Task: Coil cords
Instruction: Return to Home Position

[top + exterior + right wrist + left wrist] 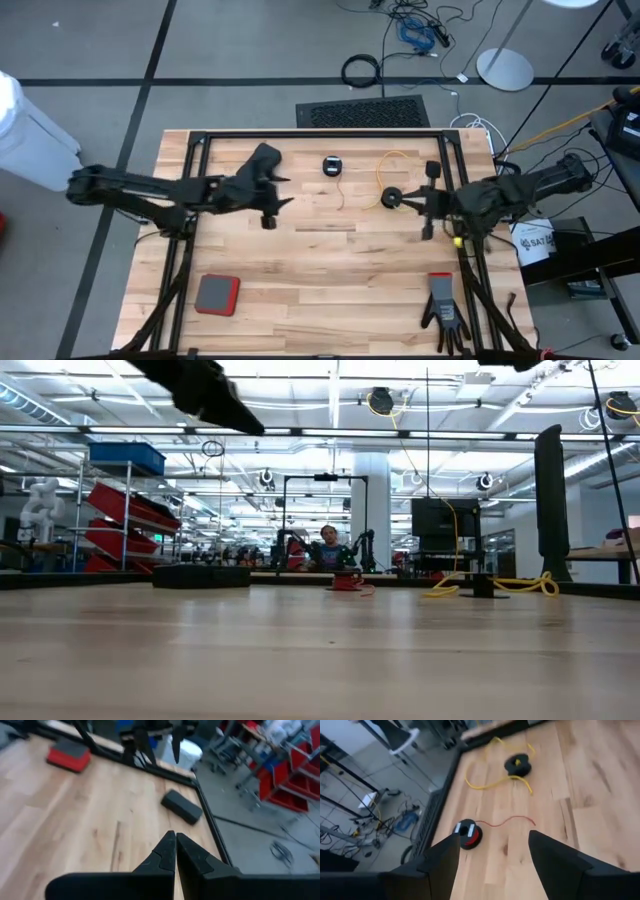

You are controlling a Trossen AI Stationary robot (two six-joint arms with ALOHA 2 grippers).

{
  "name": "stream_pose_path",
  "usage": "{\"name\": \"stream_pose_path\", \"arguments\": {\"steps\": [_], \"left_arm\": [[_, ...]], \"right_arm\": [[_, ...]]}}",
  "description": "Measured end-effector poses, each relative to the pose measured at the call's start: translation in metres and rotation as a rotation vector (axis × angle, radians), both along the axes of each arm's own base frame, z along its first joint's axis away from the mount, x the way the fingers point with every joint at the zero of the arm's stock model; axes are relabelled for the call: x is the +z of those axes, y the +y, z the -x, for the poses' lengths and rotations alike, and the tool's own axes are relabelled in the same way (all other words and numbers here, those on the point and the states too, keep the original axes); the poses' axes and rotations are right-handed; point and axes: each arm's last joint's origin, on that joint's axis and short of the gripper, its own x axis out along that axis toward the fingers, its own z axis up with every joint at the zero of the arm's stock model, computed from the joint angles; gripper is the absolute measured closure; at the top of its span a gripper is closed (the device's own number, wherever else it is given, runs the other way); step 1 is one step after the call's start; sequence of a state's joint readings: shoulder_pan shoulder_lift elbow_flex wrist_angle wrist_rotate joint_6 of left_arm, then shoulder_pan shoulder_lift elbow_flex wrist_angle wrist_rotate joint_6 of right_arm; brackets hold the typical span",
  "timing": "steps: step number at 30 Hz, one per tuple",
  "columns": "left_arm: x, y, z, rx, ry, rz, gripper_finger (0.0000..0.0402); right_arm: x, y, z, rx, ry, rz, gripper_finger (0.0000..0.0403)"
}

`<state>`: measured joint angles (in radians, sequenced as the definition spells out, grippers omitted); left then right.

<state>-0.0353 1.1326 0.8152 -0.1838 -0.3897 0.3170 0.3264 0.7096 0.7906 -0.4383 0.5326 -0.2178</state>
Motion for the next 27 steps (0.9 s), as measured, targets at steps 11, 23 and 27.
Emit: {"name": "stream_pose_path", "arguments": {"steps": [11, 23, 27], "left_arm": [[-0.019, 0.001, 0.076, -0.039, -0.345, 0.126, 0.0158], [-0.051, 0.002, 0.118, -0.055, -0.616, 0.159, 0.0158], [-0.063, 0.002, 0.124, -0.057, -0.646, 0.157, 0.0158]], "right_arm": [[-0.003, -0.012, 0.043, 0.112, -0.099, 0.009, 0.0403], [-0.041, -0.027, 0.095, 0.195, -0.47, -0.097, 0.0403], [-0.042, -0.027, 0.096, 0.213, -0.503, -0.07, 0.0403]]}}
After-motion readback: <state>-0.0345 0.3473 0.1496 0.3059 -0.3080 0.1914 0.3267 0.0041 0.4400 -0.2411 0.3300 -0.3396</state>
